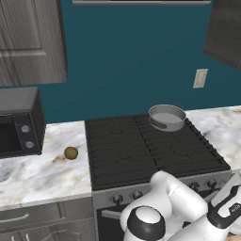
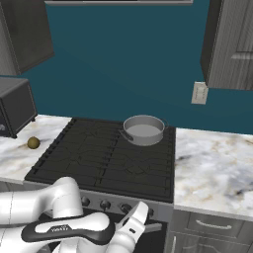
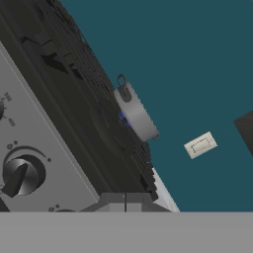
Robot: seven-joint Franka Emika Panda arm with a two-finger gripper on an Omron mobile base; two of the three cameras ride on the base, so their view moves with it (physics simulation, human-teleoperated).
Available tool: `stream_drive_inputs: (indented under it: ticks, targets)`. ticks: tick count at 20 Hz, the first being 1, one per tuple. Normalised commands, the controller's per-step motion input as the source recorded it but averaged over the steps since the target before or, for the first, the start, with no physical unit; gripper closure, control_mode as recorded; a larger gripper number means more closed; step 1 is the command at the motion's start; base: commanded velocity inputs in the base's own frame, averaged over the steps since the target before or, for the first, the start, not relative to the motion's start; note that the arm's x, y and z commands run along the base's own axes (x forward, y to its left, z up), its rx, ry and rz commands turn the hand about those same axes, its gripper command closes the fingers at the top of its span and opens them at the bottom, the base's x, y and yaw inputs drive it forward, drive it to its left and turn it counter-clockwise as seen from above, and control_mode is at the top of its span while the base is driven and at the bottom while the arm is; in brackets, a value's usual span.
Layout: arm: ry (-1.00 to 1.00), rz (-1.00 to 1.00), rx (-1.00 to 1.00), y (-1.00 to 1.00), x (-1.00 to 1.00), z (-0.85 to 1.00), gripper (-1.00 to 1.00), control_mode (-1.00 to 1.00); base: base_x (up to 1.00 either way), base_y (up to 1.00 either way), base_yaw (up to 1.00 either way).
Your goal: Turn on the burner for the pot on the stove. Wait thirty seconds for the pot to heat up. Then add the potato to the pot.
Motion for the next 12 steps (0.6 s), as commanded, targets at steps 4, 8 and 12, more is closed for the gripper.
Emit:
stream_drive_inputs:
  ticks: [4,8,12]
  targets:
    - [0.0,0.0,0.0,0.0,0.0,0.0,1.0,-1.0,0.0,0.0,0.0]
    - [0.0,-0.01,0.07,-0.45,-0.16,0.29,1.0,-1.0,0.0,0.0,0.0]
    - [-0.05,-0.09,0.09,-0.25,-0.15,0.22,1.0,-1.0,0.0,0.0,0.0]
